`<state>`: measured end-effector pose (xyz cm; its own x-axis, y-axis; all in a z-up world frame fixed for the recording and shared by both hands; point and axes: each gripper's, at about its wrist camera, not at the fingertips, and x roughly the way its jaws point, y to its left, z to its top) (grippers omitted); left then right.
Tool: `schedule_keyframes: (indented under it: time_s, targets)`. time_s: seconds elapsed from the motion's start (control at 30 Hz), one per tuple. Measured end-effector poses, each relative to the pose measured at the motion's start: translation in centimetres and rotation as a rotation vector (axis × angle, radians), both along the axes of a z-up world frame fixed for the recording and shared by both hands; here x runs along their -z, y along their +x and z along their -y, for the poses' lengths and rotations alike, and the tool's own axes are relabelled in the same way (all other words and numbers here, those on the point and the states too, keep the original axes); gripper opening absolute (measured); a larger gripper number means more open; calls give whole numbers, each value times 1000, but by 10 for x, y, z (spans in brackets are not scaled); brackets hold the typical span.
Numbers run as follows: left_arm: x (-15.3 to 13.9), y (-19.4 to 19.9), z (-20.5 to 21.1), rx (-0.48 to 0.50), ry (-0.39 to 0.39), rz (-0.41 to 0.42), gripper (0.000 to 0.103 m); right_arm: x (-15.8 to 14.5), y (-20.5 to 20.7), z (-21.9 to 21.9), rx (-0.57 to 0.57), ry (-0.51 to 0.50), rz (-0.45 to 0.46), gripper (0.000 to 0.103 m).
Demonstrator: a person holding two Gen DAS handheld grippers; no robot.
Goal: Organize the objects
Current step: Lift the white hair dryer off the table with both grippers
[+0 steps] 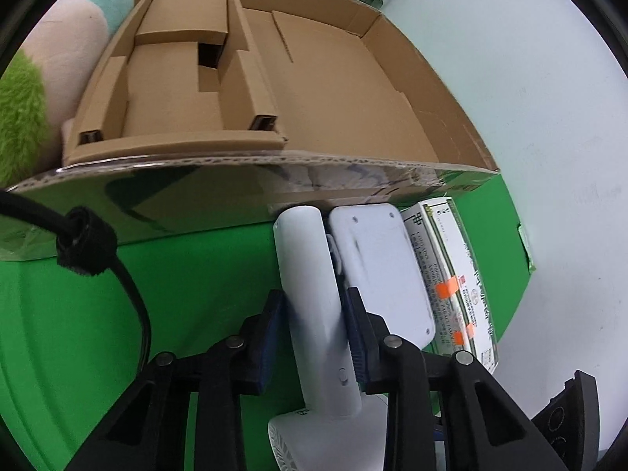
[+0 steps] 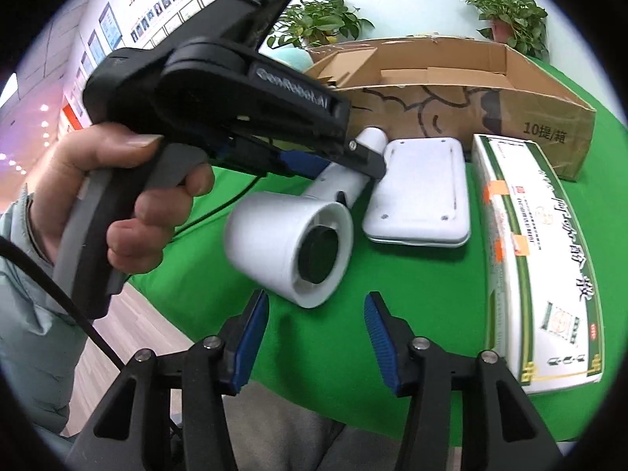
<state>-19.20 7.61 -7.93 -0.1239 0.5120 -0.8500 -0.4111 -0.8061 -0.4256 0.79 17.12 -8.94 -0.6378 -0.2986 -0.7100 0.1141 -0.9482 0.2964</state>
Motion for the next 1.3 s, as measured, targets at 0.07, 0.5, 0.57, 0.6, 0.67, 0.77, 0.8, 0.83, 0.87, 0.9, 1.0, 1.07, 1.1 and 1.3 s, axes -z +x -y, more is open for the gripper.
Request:
schedule_keyframes:
  time_s: [0.07, 0.5, 0.57, 0.6, 0.67, 0.77, 0.8, 0.83, 0.87, 0.9, 1.0, 1.07, 1.1, 1.3]
  targets:
    - [-1, 1, 2, -6, -15, 3, 27, -1, 2, 4, -8, -33, -10, 60]
    - [-3, 18, 19, -55, -10, 135, 42, -9, 13, 7, -11, -102, -62, 74]
    - [-8, 17, 22, -46, -5, 140, 47, -7, 0, -5, -4, -104, -70, 74]
    - [-11, 14, 26, -44, -4, 140, 47, -9, 0, -5, 1, -102, -74, 74]
    - [-22, 10, 30, -42, -27, 118, 47, -9, -13, -6, 11, -100, -79, 74]
    - [-40, 7, 41, -16, -46, 76, 55, -15, -14, 3, 22, -81, -106, 76]
    - [-45, 7, 44, -5, -55, 62, 56, -16, -15, 8, 37, -61, -113, 77]
    - [-48, -1, 44, 2, -63, 50, 57, -17, -17, 12, 47, -52, -113, 77]
    - [-52, -2, 47, 11, -75, 38, 58, -17, -19, 16, 60, -45, -109, 77]
    - [-54, -4, 48, 21, -84, 37, 59, -17, -22, 22, 79, -32, -98, 78]
    - [-46, -11, 46, 53, -102, 66, 59, -13, -37, 40, 140, 38, -54, 78]
    - [-38, -13, 48, 81, -102, 86, 59, -10, -35, 49, 186, 70, -25, 78]
    - [-34, -13, 51, 90, -99, 90, 59, -10, -37, 53, 218, 88, -20, 78]
    - [-23, -14, 41, 127, -73, 106, 59, -4, -17, 59, 258, 162, -37, 70]
